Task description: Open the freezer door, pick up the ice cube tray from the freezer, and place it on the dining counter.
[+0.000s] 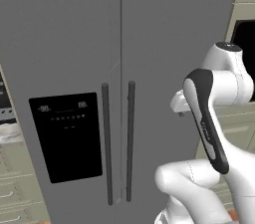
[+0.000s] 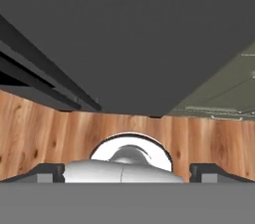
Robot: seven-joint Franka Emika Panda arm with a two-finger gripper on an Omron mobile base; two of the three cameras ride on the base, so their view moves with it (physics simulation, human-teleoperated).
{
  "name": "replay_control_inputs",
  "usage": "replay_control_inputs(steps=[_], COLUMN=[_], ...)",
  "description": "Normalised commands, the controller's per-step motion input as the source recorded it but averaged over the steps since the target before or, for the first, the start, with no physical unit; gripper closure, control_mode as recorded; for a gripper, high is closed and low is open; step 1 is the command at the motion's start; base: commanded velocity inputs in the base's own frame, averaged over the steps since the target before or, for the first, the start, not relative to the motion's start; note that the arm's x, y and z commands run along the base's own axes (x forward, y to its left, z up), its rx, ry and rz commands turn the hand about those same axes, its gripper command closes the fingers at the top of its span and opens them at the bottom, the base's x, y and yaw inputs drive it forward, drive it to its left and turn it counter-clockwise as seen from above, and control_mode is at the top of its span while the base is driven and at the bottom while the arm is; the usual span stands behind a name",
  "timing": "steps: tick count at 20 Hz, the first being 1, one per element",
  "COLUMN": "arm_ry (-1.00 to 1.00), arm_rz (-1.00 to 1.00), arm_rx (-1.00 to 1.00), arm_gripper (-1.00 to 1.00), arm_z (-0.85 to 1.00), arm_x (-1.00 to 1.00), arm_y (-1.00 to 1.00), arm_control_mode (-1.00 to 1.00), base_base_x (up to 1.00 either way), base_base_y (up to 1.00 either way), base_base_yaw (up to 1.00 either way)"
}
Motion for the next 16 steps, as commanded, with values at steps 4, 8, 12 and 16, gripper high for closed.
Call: replay_control_inputs(steps=[4, 8, 12, 16], arm_ry=[-0.17, -0.34, -0.46, -0.53], arm_rz=[0.0, 0.0, 0.0, 0.0], arm_rx=[-0.13, -0.07, 0.0, 0.02], arm_gripper=[-1.0, -1.0, -1.0, -1.0], arm_z=[-0.19, -0.16, -0.16, -0.01], arm_x=[-0.79, -0.51, -0.23, -0.11], arm_y=[1.0, 1.0, 1.0, 1.0], arm_control_mode=[-1.0, -1.0, -1.0, -1.0], base_base_x=[0.0, 0.0, 0.0, 0.0], base_base_y=[0.0, 0.0, 0.0, 0.0], base_base_yaw=[0.0, 0.0, 0.0, 0.0])
